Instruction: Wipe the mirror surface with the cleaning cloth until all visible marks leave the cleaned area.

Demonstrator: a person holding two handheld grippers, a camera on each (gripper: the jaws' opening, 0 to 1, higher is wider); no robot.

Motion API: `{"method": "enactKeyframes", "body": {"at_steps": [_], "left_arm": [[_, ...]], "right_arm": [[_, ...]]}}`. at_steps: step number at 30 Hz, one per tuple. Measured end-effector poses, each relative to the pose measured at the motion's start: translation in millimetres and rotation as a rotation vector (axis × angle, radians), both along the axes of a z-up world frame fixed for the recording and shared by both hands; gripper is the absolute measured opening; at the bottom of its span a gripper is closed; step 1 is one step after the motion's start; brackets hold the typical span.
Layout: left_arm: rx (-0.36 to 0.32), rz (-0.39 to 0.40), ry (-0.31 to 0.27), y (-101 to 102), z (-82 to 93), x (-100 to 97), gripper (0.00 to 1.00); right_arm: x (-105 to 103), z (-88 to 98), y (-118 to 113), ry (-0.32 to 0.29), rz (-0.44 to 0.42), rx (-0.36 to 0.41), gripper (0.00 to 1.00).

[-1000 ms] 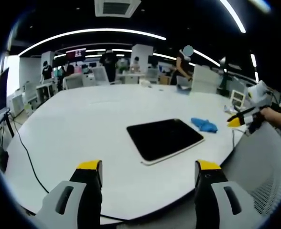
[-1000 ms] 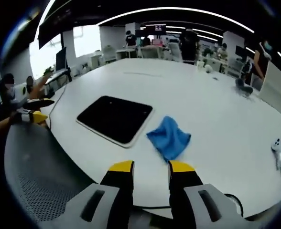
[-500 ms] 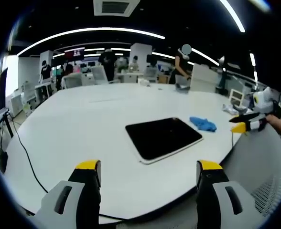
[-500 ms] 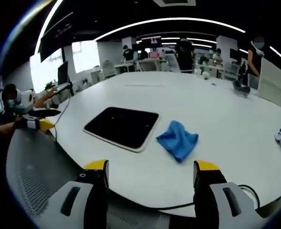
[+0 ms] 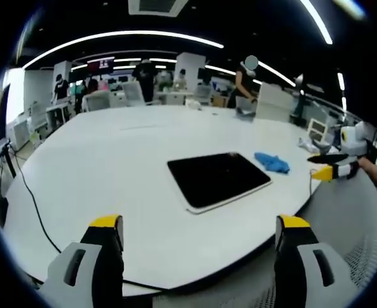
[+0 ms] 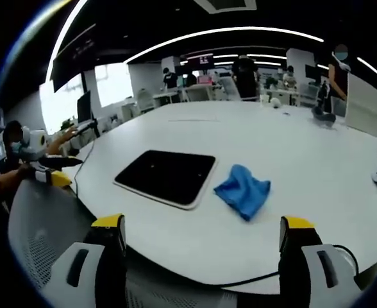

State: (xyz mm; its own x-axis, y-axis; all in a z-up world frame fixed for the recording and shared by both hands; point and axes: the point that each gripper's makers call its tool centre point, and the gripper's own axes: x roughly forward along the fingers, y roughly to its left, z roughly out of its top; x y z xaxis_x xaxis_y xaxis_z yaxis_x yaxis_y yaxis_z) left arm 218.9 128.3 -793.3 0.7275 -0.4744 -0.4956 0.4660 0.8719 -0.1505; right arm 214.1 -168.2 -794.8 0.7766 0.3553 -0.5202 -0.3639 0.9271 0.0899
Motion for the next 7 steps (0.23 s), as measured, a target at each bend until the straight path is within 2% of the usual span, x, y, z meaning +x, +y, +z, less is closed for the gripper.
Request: {"method": "enactKeyframes", "body": {"at_steps": [7], "left_arm": [[-0.001, 0.032, -0.015, 4.3, 1.9, 2.4, 0.99]], "right_arm": [[0.6, -0.8, -3.0, 0.003, -0.003, 0.009, 1.0]]}}
